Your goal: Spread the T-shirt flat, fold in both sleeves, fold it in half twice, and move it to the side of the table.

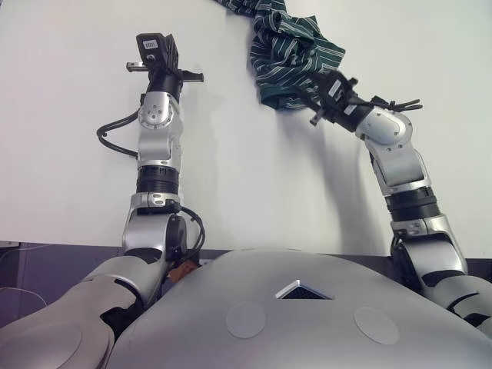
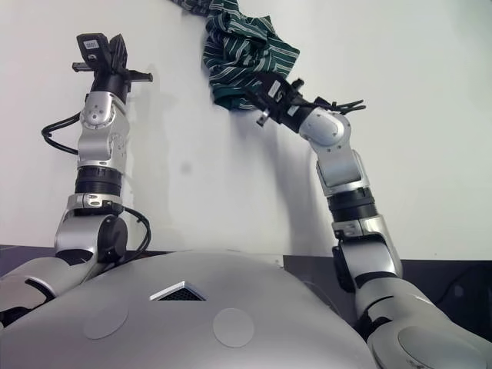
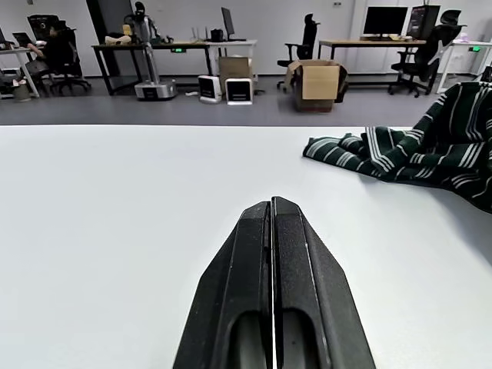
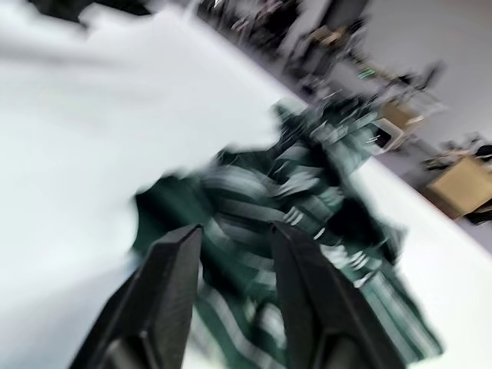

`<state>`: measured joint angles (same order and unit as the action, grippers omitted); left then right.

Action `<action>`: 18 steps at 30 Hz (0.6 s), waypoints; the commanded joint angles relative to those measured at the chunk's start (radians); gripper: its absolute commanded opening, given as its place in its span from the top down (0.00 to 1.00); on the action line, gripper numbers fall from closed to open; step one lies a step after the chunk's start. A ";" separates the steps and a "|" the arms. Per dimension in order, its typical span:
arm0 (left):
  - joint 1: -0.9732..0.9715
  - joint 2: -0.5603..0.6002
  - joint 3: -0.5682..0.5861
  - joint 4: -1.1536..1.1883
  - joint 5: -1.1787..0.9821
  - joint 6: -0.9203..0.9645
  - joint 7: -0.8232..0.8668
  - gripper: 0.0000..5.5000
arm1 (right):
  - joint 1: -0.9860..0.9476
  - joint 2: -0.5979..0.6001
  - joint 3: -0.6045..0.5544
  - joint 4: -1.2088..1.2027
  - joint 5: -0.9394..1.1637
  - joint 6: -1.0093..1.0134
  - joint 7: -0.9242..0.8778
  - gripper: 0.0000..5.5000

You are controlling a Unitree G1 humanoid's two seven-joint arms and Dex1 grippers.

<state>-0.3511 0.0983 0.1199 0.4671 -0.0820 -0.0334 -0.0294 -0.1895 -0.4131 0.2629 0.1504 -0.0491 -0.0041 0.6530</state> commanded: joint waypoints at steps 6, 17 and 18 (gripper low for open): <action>-0.034 0.002 0.000 0.040 0.014 -0.018 0.008 1.00 | -0.206 0.068 0.137 0.337 -0.147 0.056 0.023 0.66; -0.037 0.010 0.000 0.031 0.022 -0.030 0.012 1.00 | -0.168 -0.061 0.103 0.145 -0.158 0.047 0.062 0.98; -0.040 0.017 -0.014 0.024 0.035 -0.039 0.001 1.00 | -0.164 -0.068 0.098 0.089 -0.153 0.034 0.067 0.99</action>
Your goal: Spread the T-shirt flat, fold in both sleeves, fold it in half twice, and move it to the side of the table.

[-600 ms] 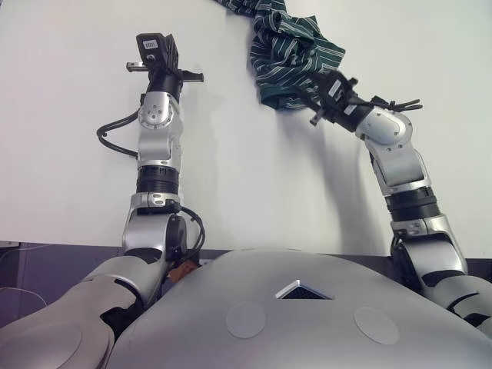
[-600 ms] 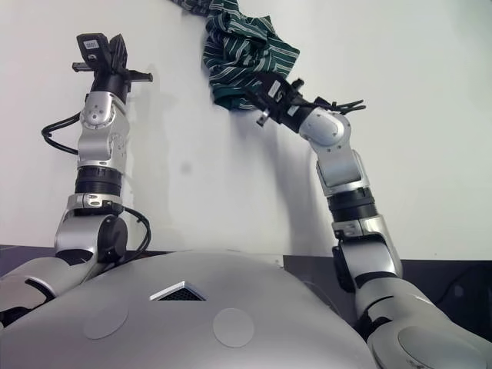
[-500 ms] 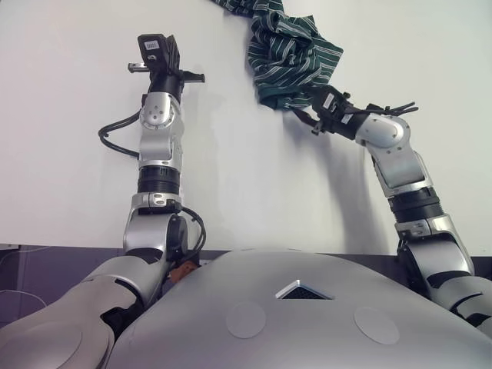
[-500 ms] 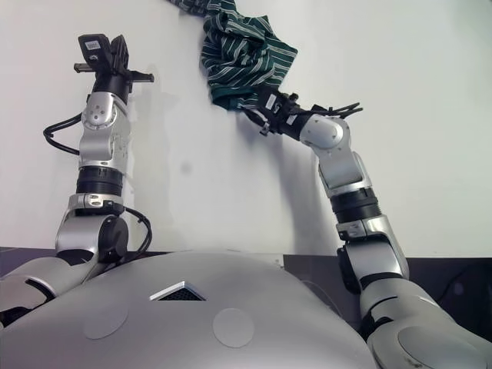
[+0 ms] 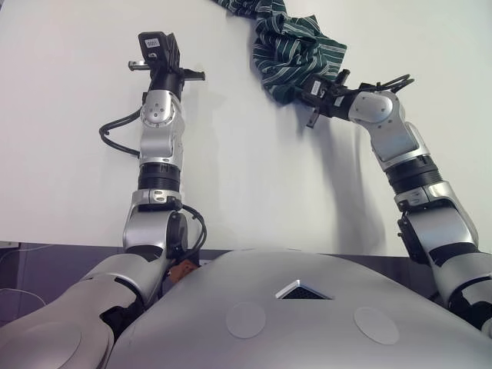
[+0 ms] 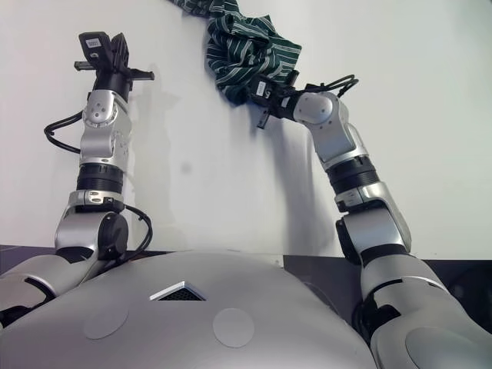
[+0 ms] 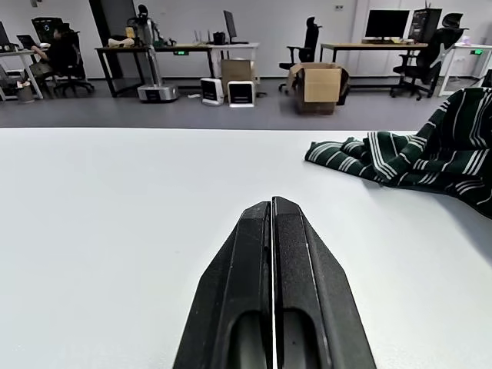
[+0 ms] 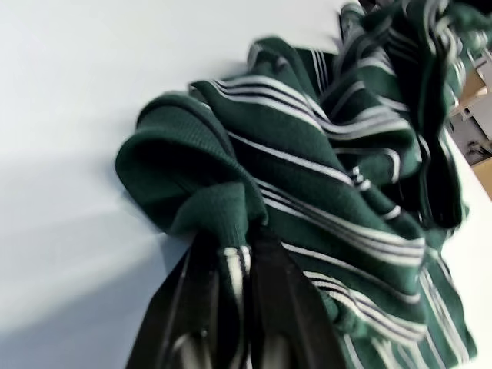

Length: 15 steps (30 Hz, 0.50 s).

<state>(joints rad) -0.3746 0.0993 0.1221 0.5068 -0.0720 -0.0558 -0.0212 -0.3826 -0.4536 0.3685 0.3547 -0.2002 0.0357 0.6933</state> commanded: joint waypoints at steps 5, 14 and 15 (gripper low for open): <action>-0.106 0.121 -0.125 -0.120 0.061 -0.071 -0.232 1.00 | -0.220 -0.144 -0.102 -0.318 0.018 -0.090 0.131 0.99; -0.206 0.169 -0.189 -0.331 -0.096 0.051 -0.554 1.00 | -0.686 -0.290 -0.199 -0.137 0.004 -0.325 0.193 0.99; -0.204 0.169 -0.174 -0.346 -0.122 0.077 -0.564 1.00 | -0.703 -0.290 -0.208 -0.129 0.016 -0.337 0.192 0.99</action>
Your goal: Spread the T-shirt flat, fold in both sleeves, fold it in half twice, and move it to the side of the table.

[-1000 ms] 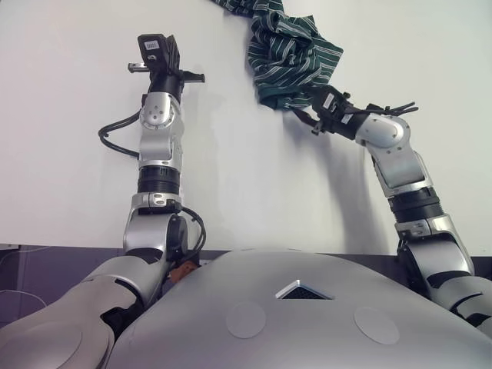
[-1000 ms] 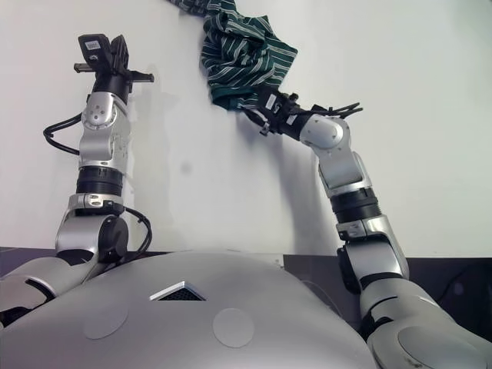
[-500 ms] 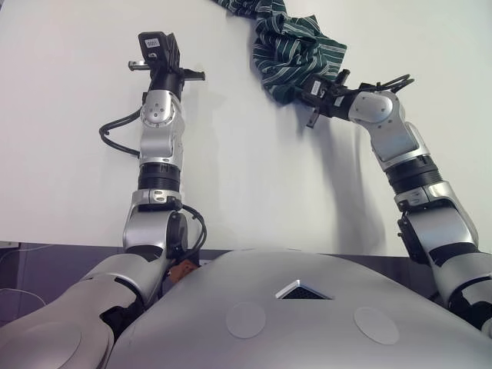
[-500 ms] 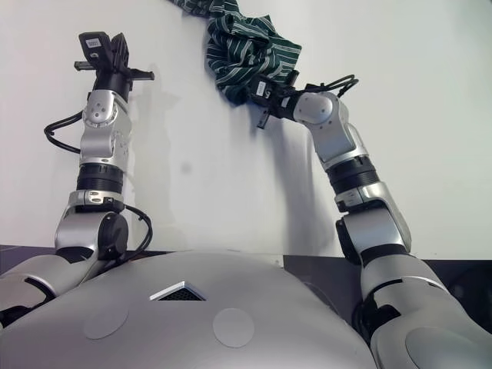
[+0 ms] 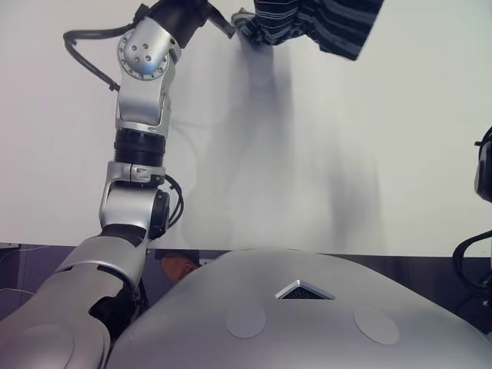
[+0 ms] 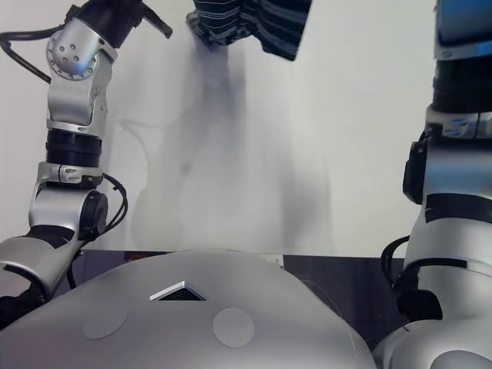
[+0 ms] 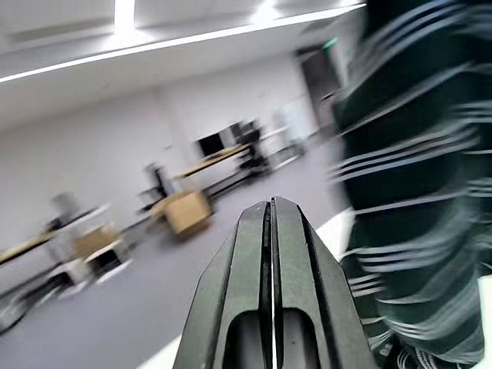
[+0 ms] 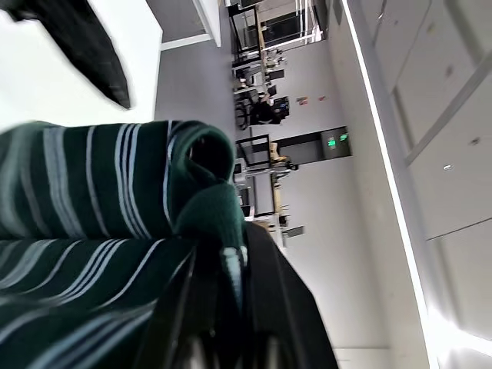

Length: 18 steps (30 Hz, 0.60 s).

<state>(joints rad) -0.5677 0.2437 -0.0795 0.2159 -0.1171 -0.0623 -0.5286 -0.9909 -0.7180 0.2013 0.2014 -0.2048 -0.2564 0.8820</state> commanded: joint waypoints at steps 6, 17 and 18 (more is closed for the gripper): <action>0.007 0.006 0.069 -0.083 -0.149 0.157 -0.048 1.00 | -0.168 -0.003 -0.030 0.072 0.032 -0.150 0.010 0.99; 0.067 0.136 0.158 -0.212 -0.272 0.296 -0.163 1.00 | -0.103 -0.114 -0.036 -0.127 0.259 0.015 0.337 0.99; 0.087 0.169 0.164 -0.254 -0.319 0.359 -0.204 0.96 | -0.071 -0.115 -0.032 -0.130 0.257 0.021 0.337 0.99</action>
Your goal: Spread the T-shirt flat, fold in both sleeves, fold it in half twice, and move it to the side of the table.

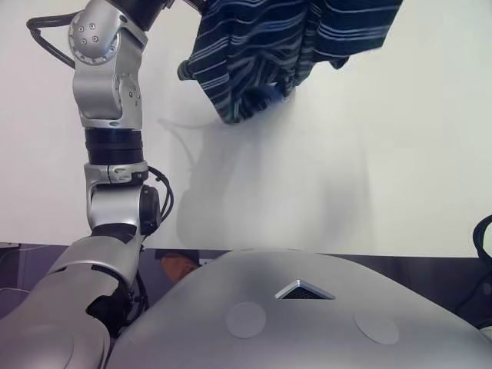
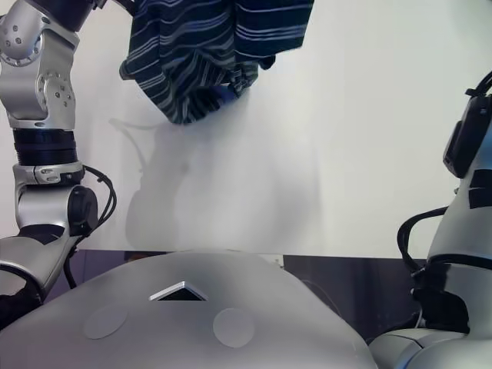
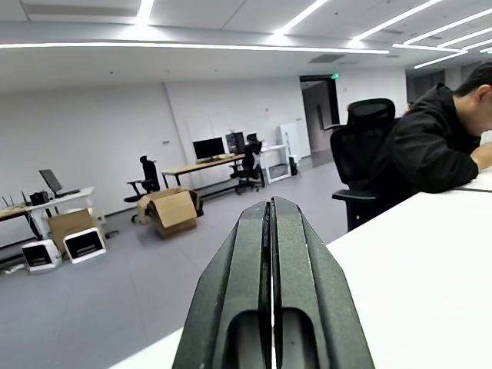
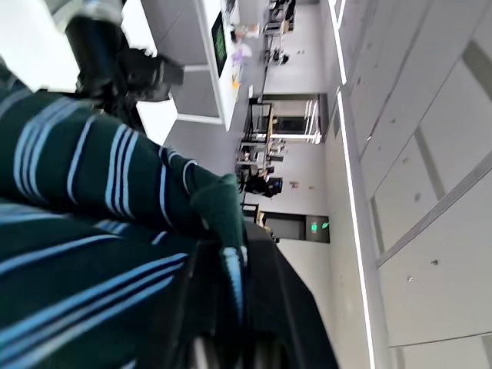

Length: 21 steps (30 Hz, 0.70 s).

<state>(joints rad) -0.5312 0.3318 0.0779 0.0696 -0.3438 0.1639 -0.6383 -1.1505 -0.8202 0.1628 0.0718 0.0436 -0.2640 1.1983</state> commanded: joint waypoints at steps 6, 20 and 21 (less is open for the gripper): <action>0.117 0.144 -0.054 -0.177 -0.241 0.367 -0.247 0.76 | 0.248 -0.029 0.015 -0.168 0.058 0.112 0.069 0.99; 0.052 0.094 -0.351 -0.035 0.021 0.266 -0.312 0.62 | 0.415 -0.161 0.013 -0.313 0.075 0.218 0.180 0.99; 0.050 0.101 -0.357 -0.030 0.029 0.261 -0.327 0.59 | 0.417 -0.162 0.011 -0.315 0.074 0.221 0.178 0.99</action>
<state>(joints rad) -0.4595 0.4078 -0.2640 0.0298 -0.3413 0.4396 -0.9373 -0.7391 -0.9722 0.1752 -0.2327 0.1160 -0.0511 1.3676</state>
